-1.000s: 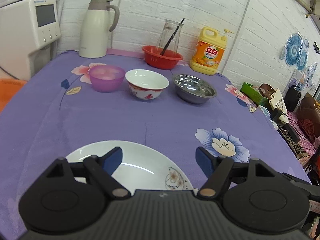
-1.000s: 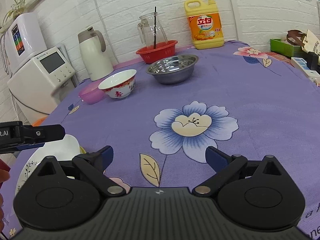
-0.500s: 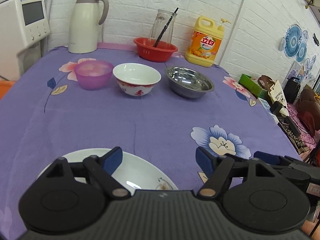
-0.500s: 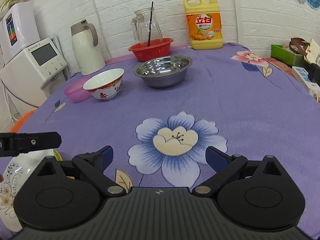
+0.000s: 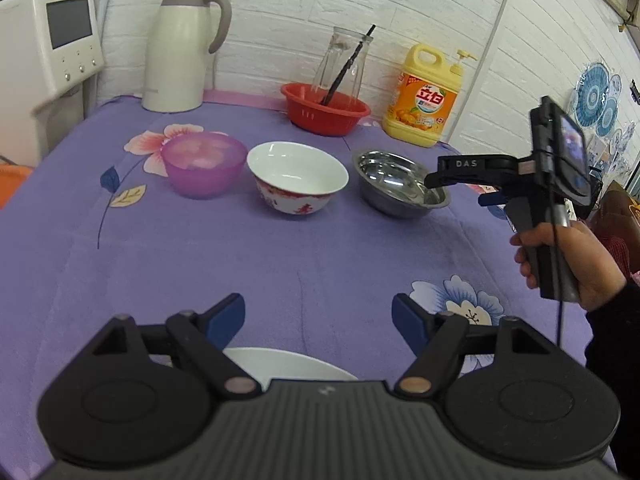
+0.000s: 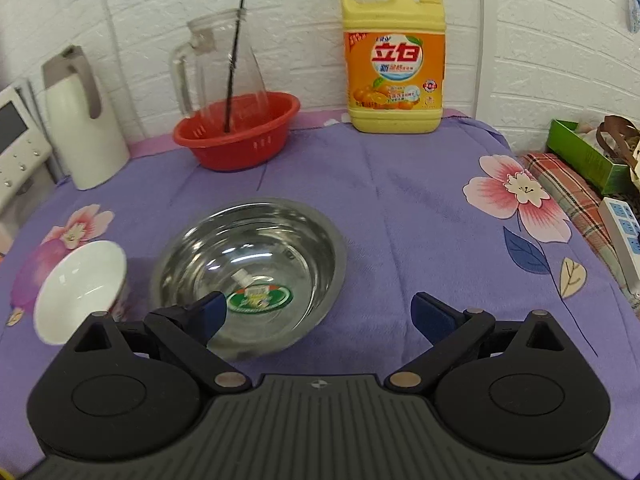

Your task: Organize plates and bowls

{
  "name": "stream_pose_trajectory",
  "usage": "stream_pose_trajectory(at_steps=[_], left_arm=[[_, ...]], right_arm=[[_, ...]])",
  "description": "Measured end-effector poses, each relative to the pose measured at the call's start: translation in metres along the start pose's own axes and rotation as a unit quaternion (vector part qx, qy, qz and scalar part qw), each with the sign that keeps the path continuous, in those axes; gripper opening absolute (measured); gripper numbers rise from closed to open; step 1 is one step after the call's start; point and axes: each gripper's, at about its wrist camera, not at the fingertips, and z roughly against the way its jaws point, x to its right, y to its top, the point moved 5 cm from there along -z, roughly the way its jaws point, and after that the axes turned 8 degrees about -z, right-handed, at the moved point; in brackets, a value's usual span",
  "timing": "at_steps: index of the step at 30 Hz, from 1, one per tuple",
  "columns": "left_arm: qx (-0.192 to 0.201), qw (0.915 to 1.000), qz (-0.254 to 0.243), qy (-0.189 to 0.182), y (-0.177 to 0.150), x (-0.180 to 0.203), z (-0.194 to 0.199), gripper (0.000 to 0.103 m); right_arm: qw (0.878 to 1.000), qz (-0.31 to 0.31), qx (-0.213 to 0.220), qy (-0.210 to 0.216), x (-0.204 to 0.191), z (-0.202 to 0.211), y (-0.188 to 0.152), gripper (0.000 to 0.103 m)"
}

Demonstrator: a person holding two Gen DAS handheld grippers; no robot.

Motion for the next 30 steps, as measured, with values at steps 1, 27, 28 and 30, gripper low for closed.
stream_pose_trajectory(at_steps=[1,27,28,30], left_arm=[[0.000,1.0000,0.002,0.000,0.001,-0.003,-0.001,0.075],[0.011,0.9994,0.016,-0.029,-0.001,0.004,0.016,0.075],[0.011,0.9993,0.015,-0.031,0.000,0.006,0.016,0.075],[0.005,0.9992,0.012,-0.039,0.001,0.011,0.014,0.075]], right_arm=[[1.000,0.004,-0.012,-0.014,-0.001,-0.014,0.003,0.103],[0.988,0.055,-0.141,-0.019,0.005,-0.009,-0.047,0.103],[0.988,0.061,-0.140,-0.015,0.005,-0.003,-0.052,0.103],[0.990,0.061,-0.130,-0.007,0.006,0.009,-0.059,0.103]])
